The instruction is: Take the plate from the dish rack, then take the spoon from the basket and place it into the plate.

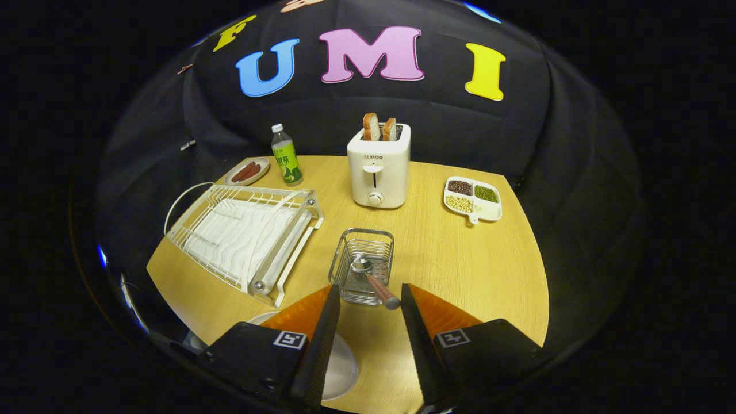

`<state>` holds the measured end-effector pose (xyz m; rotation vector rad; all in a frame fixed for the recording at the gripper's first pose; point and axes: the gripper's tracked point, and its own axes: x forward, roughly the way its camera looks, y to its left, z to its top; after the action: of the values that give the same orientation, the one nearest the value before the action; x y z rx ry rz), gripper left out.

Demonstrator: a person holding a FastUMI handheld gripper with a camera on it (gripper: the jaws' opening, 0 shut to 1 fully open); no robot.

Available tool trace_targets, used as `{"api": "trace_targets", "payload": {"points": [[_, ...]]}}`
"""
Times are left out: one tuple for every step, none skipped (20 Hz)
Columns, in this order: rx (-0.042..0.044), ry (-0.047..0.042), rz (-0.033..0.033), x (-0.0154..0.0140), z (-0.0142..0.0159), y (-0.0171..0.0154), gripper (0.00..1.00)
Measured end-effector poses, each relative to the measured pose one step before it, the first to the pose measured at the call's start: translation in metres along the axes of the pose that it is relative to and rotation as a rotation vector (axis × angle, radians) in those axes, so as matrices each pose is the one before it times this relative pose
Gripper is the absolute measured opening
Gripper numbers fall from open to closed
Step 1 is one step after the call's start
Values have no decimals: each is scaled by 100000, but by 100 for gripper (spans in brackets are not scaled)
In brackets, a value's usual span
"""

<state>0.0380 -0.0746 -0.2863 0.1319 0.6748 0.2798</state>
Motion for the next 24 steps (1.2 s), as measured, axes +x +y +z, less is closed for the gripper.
{"api": "trace_targets", "payload": {"points": [[-810,1442,64,397,-272,-1,65],[-235,946,-169,485,-24,-180,59],[572,1427,-249,502,-131,-331,54],[1190,1261,-569,396,-92,-373,45],[1491,1234,284,95,-103,-64,38],[2107,827,2120,77,113,345,25],[1977,252,3015,-119,39,592,25],[1242,669,1223,263,15,235,19],[521,379,364,-228,-71,-43,17],[771,141,141,56,55,84,16],[739,20,-65,-59,22,65,13],[798,-491,-146,-162,225,33,13],[923,-1146,-637,-254,324,-95,13],[975,-1064,-633,-303,378,-172,13],[666,-922,-655,-441,251,-180,13],[167,-949,-747,-377,366,-265,13],[60,-962,-1093,-463,297,-378,13],[168,-953,-863,-501,332,-334,13],[526,-1276,-691,-633,371,-202,13],[1041,-1294,131,-689,488,42,13],[844,-1578,-707,-872,302,-85,13],[667,-1812,140,-815,484,168,13],[929,-1486,258,-951,252,311,13],[333,-1677,-51,-979,328,216,13]]}}
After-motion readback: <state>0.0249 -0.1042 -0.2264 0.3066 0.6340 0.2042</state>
